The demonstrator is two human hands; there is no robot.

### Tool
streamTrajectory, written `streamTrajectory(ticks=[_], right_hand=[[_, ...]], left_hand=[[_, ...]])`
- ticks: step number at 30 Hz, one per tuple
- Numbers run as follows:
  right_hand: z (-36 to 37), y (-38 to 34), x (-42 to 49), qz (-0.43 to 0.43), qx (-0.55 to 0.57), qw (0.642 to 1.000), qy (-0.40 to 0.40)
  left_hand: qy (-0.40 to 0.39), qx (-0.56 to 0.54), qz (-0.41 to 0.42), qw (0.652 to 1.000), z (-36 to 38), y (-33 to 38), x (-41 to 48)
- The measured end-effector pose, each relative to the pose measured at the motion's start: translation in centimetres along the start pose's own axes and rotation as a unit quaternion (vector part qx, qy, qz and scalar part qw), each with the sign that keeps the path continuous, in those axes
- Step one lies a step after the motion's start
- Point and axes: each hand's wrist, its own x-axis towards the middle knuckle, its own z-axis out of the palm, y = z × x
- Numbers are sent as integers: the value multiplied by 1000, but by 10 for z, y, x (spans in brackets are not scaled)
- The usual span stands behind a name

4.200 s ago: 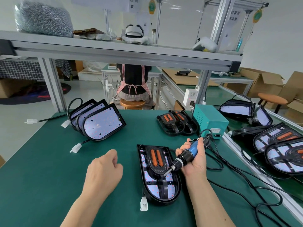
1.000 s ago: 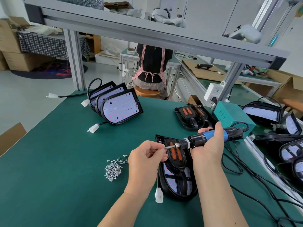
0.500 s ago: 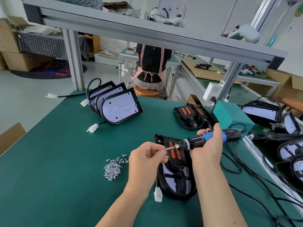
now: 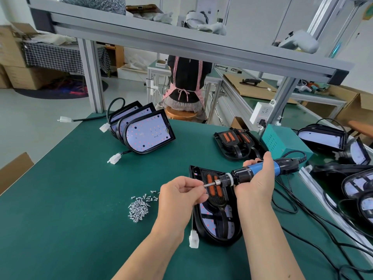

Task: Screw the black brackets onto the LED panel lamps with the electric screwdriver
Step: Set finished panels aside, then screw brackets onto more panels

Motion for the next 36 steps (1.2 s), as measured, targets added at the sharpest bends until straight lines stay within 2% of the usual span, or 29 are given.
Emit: streamTrajectory(ticks=[3, 6, 13, 15, 17, 20, 22, 25, 28, 36], right_hand=[[3, -1, -1, -30, 7, 999, -25], [6, -3, 0, -51, 12, 998, -33], [4, -13, 3, -67, -7, 998, -16], [3, -17, 1, -89, -25, 995, -28], [3, -21, -1, -110, -52, 991, -53], [2, -23, -7, -141, -93, 981, -97], [4, -22, -12, -164, -120, 971, -129], [9, -19, -19, -192, -152, 955, -169], [12, -16, -24, -201, -176, 943, -196], [14, -4, -26, -209, -213, 925, -235]], left_hand=[[-10, -41, -28, 999, 0, 4, 2], [4, 65, 35, 997, 3, 3, -2], [-51, 149, 125, 980, 1, 0, -1], [-14, 155, 137, 978, -3, 0, 5], [39, 152, 116, 981, -6, -1, 14], [64, 192, 29, 979, -4, -6, 26], [50, 239, -8, 970, 1, -9, 31], [-14, 295, -52, 954, 11, -8, 35], [-29, 345, -67, 936, 15, -11, 37], [-27, 328, -71, 942, 14, -16, 41]])
